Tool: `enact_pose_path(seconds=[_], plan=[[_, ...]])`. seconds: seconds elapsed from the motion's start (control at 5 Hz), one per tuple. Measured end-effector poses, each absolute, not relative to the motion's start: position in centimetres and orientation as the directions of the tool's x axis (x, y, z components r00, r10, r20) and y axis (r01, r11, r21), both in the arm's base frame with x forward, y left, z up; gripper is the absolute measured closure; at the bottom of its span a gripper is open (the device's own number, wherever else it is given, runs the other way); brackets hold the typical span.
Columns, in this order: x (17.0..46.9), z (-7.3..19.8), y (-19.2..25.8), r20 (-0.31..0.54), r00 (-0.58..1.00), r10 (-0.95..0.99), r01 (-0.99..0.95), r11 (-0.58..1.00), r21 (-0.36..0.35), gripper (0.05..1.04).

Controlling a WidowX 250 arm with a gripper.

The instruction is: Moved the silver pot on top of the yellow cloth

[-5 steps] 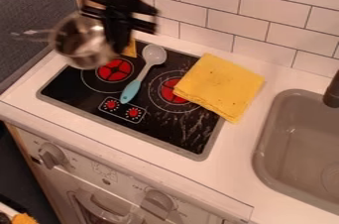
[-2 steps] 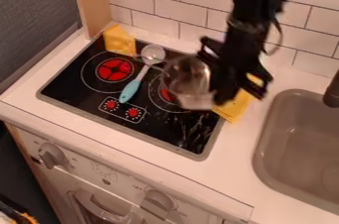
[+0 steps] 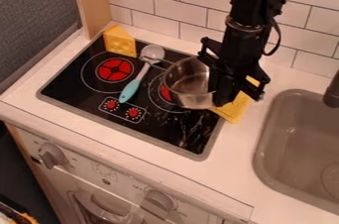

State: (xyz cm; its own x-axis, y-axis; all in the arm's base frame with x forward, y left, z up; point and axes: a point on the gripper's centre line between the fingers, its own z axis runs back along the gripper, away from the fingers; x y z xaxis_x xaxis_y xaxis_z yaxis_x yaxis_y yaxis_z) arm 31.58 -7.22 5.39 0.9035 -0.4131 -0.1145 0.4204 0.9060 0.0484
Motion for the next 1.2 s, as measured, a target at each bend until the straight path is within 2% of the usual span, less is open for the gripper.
enact_pose_path(seconds=[0.2, 0.4, 0.6, 0.8, 1.0, 1.2], plan=[[31.6, 5.4, -7.2, -0.114, 0.907, -0.406, 0.414, 0.909, 0.049, 0.779], [32.0, 5.3, -7.3, -0.084, 0.910, -0.406, 0.411, 0.910, 0.059, 0.488], [32.0, 4.9, -7.2, -0.066, 0.945, -0.320, 0.324, 0.944, 0.069, 0.189], [31.9, 4.9, -7.9, -0.045, 0.987, -0.156, 0.159, 0.984, 0.079, 0.074], [31.5, 5.0, -8.4, -0.063, 0.997, -0.043, 0.047, 0.997, 0.063, 0.078], [30.3, 5.8, -3.7, -0.065, 0.998, -0.013, 0.017, 0.997, 0.069, 0.083]])
